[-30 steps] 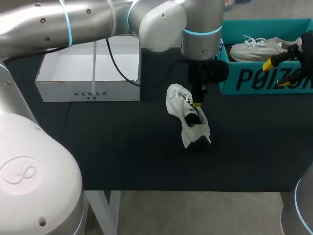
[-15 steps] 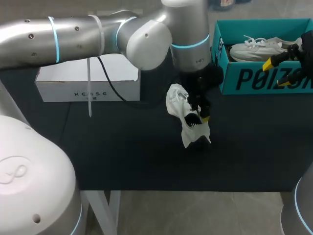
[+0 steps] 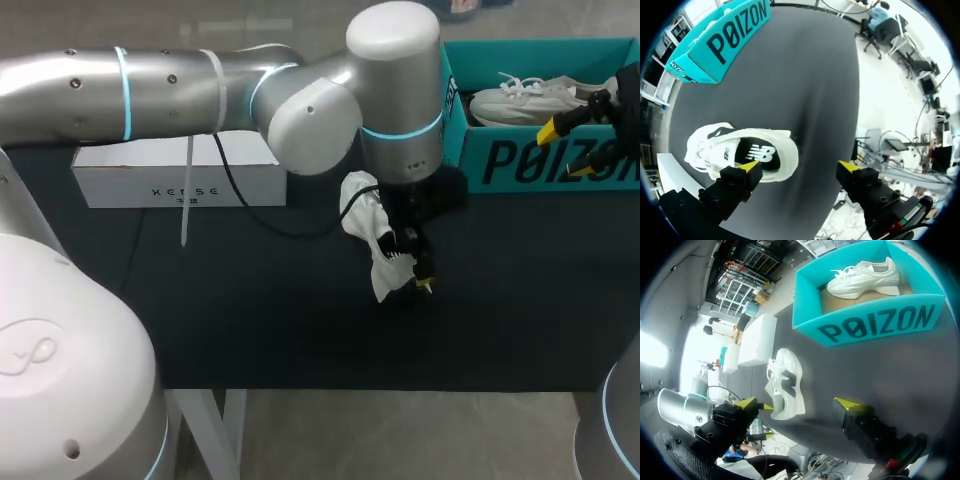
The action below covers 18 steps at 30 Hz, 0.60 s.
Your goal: Take the shoe out of the shoebox, open the shoe tongue, remove and reinsert the insole, then place the shoe into the shoebox
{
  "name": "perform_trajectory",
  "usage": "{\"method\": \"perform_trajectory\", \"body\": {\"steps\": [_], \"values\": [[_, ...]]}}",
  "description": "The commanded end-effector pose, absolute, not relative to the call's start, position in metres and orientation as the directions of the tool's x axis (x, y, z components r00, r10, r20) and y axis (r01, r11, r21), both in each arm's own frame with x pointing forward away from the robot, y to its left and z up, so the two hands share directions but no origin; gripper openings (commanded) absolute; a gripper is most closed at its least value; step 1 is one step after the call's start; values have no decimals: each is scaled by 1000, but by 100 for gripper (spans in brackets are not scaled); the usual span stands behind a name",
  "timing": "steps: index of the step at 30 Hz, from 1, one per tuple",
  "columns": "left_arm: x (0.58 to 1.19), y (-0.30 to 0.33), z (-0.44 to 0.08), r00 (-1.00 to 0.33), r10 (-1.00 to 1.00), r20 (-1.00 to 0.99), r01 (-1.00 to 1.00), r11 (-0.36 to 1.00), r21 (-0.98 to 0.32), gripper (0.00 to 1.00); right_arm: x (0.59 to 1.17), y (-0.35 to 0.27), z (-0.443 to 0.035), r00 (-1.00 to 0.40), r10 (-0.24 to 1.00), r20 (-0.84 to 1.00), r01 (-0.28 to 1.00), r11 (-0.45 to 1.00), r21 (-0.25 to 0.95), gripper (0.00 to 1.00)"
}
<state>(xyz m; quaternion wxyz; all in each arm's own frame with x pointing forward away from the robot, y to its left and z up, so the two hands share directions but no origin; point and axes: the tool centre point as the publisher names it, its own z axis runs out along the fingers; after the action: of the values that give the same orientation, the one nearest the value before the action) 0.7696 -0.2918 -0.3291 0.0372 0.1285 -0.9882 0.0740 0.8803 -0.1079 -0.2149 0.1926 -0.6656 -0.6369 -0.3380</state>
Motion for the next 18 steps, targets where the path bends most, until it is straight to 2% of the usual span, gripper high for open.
{"method": "perform_trajectory", "body": {"steps": [1,10,13,15,16,18], "values": [[774,-302,-348,-968,-229,103,-240,964,-115,98,880,-108,-215,-39,719,694,978,-115,174,100],[769,-300,-377,-981,-177,81,-183,980,-79,100,880,-108,-215,-39,719,694,978,-115,174,100],[771,-299,-385,-980,-183,76,-189,979,-73,94,880,-108,-215,-39,719,694,978,-115,174,100],[772,-299,-389,-980,-187,62,-191,980,-63,83,880,-108,-215,-39,719,694,978,-115,174,100],[773,-298,-391,-981,-187,53,-190,980,-55,73,880,-108,-215,-39,719,694,978,-115,174,100],[775,-297,-394,-980,-193,50,-196,979,-52,44,880,-108,-215,-39,719,694,978,-115,174,100]]}}
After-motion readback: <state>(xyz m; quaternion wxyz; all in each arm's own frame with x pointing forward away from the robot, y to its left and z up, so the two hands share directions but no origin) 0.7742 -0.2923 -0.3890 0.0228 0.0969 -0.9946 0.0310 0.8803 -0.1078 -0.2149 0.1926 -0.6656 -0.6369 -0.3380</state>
